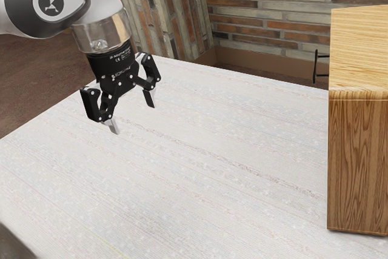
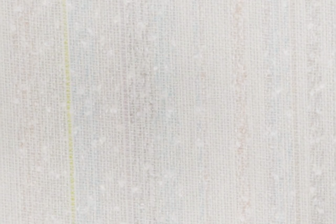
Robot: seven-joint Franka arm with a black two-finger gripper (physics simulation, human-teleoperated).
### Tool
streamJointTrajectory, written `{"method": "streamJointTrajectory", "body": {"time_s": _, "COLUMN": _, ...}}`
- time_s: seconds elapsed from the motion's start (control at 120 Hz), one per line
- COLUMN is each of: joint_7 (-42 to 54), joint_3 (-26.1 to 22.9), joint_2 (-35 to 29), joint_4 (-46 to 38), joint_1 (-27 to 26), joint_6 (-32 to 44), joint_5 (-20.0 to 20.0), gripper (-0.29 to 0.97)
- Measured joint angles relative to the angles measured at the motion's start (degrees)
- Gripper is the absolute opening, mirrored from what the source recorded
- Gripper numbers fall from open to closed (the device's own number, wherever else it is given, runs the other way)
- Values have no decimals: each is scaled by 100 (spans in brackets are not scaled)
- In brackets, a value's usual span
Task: Pull the drawer handle with one arm to open the drawer
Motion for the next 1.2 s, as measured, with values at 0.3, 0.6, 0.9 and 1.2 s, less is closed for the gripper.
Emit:
{"method": "streamJointTrajectory", "body": {"time_s": 0.3, "joint_7": -17, "joint_3": 19, "joint_2": 36, "joint_4": 61, "joint_1": 3, "joint_6": -90, "joint_5": -31, "gripper": 68}}
{"method": "streamJointTrajectory", "body": {"time_s": 0.6, "joint_7": -55, "joint_3": -70, "joint_2": -264, "joint_4": 1361, "joint_1": -13, "joint_6": -584, "joint_5": 82, "gripper": 68}}
{"method": "streamJointTrajectory", "body": {"time_s": 0.9, "joint_7": 125, "joint_3": -49, "joint_2": 146, "joint_4": 1285, "joint_1": -3, "joint_6": 45, "joint_5": 49, "gripper": 68}}
{"method": "streamJointTrajectory", "body": {"time_s": 1.2, "joint_7": 1221, "joint_3": 250, "joint_2": 347, "joint_4": 1205, "joint_1": -83, "joint_6": 1143, "joint_5": -719, "gripper": 68}}
